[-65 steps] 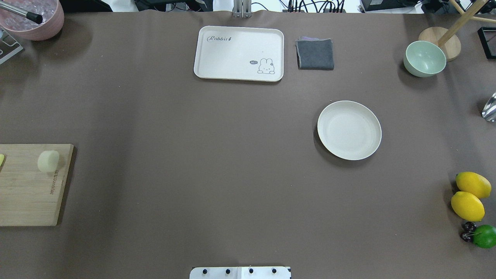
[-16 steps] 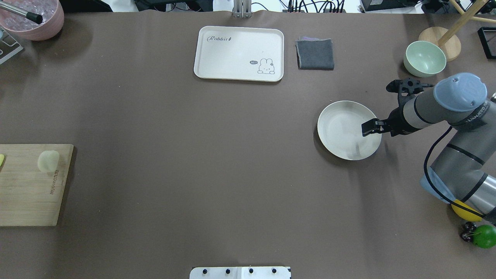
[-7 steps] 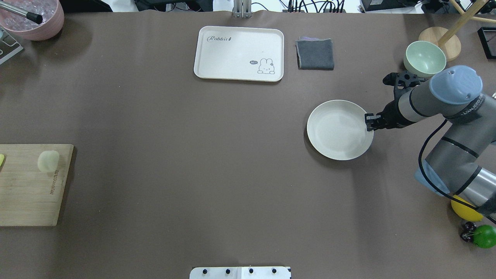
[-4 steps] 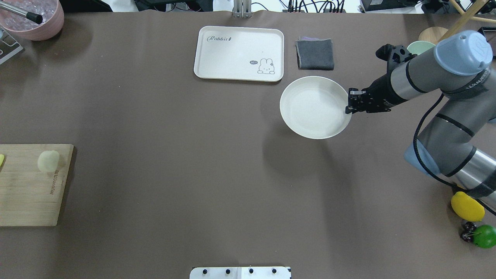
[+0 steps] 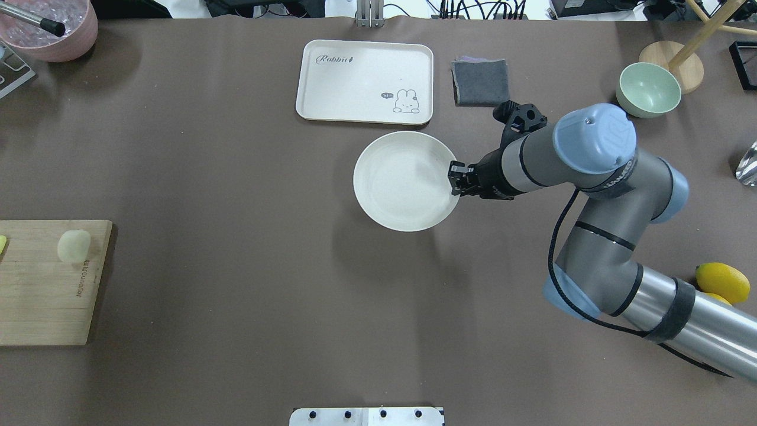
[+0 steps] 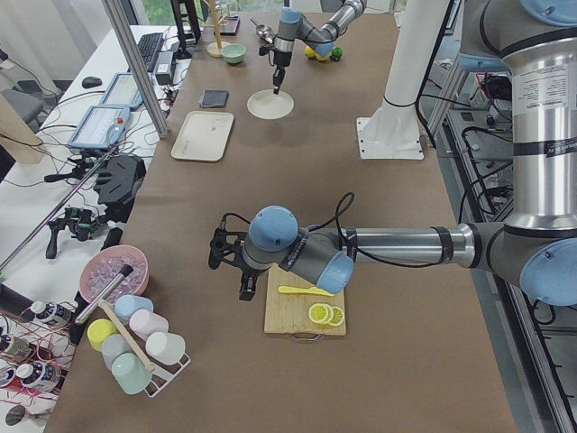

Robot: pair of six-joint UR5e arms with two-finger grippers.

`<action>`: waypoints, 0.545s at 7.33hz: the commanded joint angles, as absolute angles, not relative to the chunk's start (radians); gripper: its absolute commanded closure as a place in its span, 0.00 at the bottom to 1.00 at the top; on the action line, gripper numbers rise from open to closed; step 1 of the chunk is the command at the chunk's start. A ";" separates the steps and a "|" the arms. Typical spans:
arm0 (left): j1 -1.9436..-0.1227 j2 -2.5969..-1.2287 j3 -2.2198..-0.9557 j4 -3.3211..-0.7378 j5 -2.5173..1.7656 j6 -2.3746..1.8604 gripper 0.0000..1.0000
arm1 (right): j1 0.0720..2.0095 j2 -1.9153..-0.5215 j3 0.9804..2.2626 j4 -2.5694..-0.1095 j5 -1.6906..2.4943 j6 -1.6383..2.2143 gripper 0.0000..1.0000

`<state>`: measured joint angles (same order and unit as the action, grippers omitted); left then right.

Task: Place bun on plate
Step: 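Drag the white plate with the right gripper toward the table centre, release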

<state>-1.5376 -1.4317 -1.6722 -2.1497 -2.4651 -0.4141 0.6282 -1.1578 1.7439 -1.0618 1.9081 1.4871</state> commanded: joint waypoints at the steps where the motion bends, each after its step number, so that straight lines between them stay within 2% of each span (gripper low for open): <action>1: -1.397 -1.410 -1.675 -2.318 -2.404 -0.671 0.02 | 0.517 -1.128 1.746 -1.065 1.780 1.534 1.00; 4: -1.174 -1.385 -1.721 -2.450 -2.260 -0.952 0.02 | 0.451 -1.105 1.732 -1.065 1.723 1.543 1.00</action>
